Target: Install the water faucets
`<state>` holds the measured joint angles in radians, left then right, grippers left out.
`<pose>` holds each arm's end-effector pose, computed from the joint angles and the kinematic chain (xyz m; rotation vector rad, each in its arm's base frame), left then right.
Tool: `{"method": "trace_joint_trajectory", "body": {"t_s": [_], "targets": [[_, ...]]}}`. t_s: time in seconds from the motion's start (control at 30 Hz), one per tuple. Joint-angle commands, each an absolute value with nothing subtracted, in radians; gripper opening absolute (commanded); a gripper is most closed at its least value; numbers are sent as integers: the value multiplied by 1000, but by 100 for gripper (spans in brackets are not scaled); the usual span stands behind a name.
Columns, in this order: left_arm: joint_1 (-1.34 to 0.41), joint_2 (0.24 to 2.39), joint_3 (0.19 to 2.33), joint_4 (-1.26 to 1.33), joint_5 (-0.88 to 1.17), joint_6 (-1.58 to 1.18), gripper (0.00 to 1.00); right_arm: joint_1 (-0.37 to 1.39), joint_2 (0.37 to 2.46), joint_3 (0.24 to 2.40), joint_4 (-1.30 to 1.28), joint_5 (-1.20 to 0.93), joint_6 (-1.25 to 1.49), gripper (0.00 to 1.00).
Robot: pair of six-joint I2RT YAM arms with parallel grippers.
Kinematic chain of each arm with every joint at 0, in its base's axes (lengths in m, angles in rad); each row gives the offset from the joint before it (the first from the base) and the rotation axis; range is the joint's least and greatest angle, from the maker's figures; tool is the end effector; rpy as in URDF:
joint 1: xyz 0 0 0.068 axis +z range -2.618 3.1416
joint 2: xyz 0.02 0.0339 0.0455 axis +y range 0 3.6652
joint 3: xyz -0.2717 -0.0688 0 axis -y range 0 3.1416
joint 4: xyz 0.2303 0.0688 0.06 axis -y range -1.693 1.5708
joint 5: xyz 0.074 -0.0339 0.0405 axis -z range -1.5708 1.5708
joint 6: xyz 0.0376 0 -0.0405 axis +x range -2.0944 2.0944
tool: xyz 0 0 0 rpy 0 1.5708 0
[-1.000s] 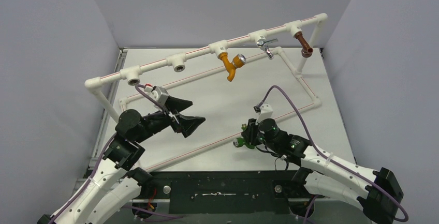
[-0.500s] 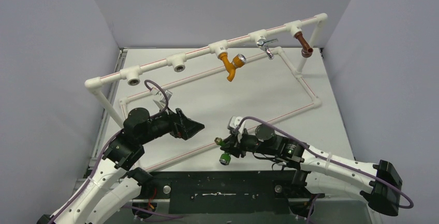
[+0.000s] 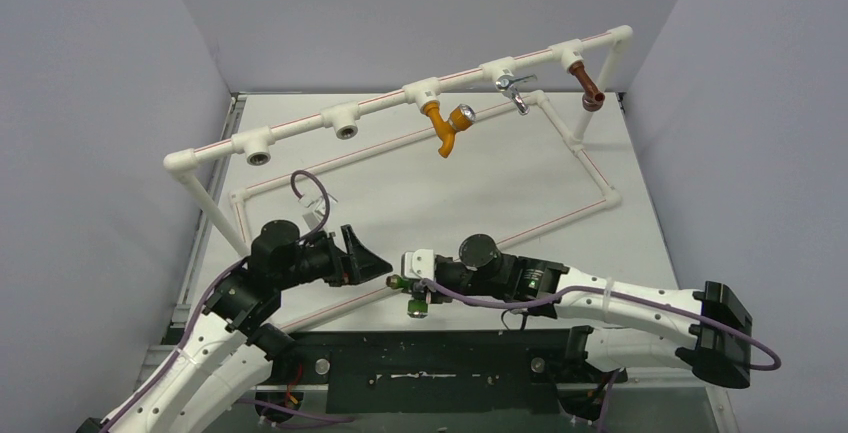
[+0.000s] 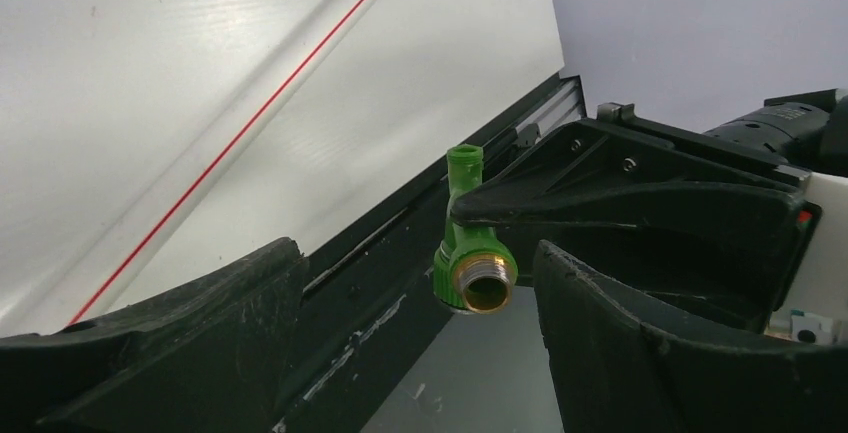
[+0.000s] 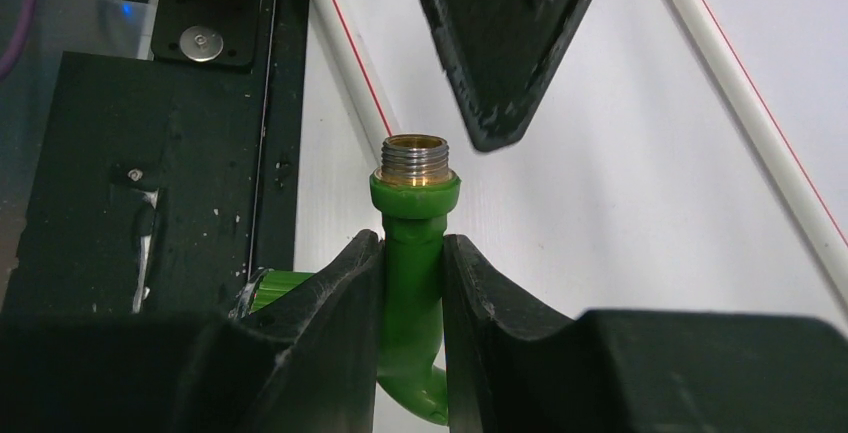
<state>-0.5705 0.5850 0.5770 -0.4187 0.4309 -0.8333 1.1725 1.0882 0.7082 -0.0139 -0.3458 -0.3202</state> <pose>0.0948 -0.0795 0.2769 0.0190 2.2152 -1.2785 0.0779 0.2179 0.2825 -1.5568 1.3339 0.8855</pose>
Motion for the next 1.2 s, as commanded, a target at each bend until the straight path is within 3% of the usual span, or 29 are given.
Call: {"method": "trace_joint_trajectory", "body": {"t_s": [0.0, 0.4, 1.0, 1.17], "targets": [[-575, 554, 559, -430, 482, -899, 80, 1191, 1139, 801, 8, -379, -398, 0], [-575, 526, 512, -443, 504, -937, 70, 1206, 1252, 883, 10, -383, -369, 0], [-575, 514, 476, -422, 528, -958, 40, 1224, 1293, 886, 64, -361, -303, 0], [-574, 514, 473, -413, 541, -959, 39, 1224, 1310, 899, 68, -344, -281, 0]]}}
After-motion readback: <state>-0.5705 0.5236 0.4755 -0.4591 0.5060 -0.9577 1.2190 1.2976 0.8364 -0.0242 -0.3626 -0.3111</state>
